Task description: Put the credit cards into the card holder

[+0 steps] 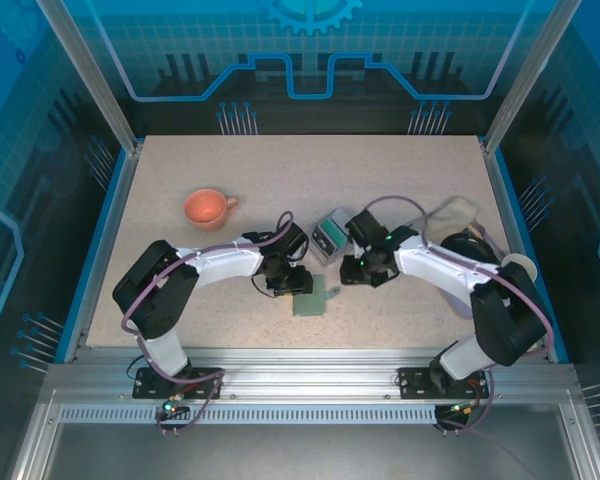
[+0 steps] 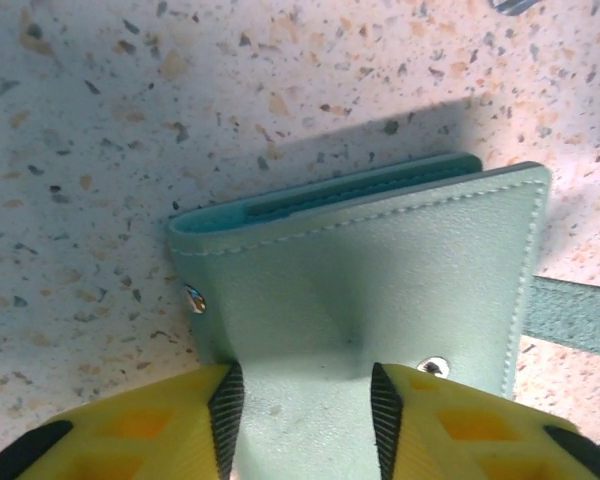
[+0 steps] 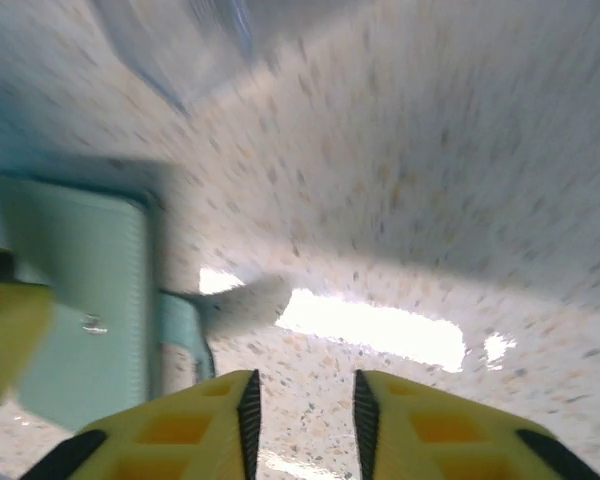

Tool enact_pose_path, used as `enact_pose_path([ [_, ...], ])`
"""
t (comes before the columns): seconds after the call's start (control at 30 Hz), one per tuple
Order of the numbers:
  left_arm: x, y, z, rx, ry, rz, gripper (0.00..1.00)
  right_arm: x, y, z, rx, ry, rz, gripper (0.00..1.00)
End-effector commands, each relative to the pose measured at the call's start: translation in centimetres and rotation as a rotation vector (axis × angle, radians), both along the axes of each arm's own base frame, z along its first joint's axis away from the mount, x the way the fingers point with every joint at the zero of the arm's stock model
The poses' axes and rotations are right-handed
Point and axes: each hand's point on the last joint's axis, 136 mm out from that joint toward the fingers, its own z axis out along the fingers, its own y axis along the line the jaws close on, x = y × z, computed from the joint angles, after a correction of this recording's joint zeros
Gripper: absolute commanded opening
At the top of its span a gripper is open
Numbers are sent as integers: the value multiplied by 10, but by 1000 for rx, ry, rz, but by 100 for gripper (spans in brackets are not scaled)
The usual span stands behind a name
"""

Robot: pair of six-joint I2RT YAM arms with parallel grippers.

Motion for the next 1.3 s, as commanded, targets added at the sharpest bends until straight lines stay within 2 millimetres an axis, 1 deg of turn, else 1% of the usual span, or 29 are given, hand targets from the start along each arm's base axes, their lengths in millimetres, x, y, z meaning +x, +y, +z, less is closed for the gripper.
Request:
enact_pose_path([
  [0.0,8,0,21,-44,-52,13,46,37,-12,44,-25,-147,22,35],
  [0.03,13,-1,28,-62,-67,25,48,47,-16,50,-26,-158,21,36],
  [0.1,25,2,40,-98,-85,59,50,66,-22,61,-19,-181,26,44],
  [0.13,32,4,44,-120,-91,82,52,76,-24,66,-17,-188,35,45],
  [0.17,39,6,47,-142,-94,110,55,83,-24,68,-19,-190,49,46],
  [0.23,57,9,53,-198,-90,172,58,101,-25,73,-47,-194,78,50],
  [0.3,74,9,54,-240,-71,220,62,115,-23,70,-76,-181,119,56],
  [0.33,81,7,54,-257,-59,236,63,120,-22,65,-94,-167,144,58],
  [0.43,102,2,50,-259,-37,274,66,136,-22,55,-172,-154,176,59],
  [0.47,109,-1,51,-268,-36,277,66,140,-22,55,-186,-156,182,59],
  [0.63,132,-15,37,-268,14,311,67,151,-16,50,-197,-164,229,61],
  [0.73,140,-23,30,-288,36,318,66,151,-12,47,-199,-161,253,63],
  [0.83,142,-23,20,-270,58,332,64,151,-8,42,-205,-153,280,63],
  [1.0,136,-17,3,-233,89,349,56,152,-2,35,-252,-155,336,65],
  [1.1,132,-14,-4,-218,95,355,53,153,-1,27,-281,-143,356,64],
  [1.2,129,-11,-8,-200,97,353,50,159,-9,21,-366,-153,352,65],
  [1.27,128,-8,-11,-188,98,351,48,162,-11,16,-386,-153,359,65],
])
